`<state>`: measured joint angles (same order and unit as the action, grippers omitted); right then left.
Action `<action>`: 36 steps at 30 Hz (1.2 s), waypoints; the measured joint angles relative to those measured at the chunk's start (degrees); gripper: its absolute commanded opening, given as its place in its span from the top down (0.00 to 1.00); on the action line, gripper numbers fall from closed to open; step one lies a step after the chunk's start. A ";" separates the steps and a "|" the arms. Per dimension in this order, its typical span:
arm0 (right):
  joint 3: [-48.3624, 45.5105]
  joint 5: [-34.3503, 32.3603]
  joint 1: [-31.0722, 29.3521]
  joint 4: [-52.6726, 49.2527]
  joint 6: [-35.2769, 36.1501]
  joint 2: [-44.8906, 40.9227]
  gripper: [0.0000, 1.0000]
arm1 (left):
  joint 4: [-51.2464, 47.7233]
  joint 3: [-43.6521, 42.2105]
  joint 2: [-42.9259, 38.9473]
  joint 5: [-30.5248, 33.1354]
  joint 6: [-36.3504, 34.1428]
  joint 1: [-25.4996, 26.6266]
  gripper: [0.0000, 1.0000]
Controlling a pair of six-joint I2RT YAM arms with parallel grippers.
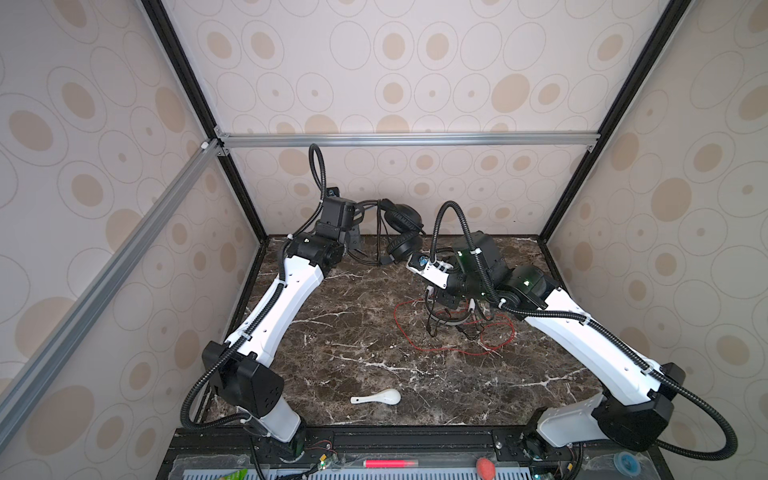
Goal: Wrap the headphones
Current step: 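Bring the right gripper with the cable up beside the hanging headset's earcups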
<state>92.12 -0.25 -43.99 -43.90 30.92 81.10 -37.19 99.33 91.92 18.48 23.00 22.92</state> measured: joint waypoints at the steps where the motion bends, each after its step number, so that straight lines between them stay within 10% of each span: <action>1: 0.46 -0.04 0.00 -0.48 0.26 0.20 1.00 | -0.61 -0.52 -0.09 0.07 -0.66 0.04 1.00; 36: 8.48 -2.95 -0.04 -4.68 4.26 4.15 1.00 | -3.56 -6.84 -8.13 -9.05 -13.09 0.92 1.00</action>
<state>100.60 -3.20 -44.03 -48.58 35.18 85.25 -40.75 92.49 83.79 9.43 9.91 23.83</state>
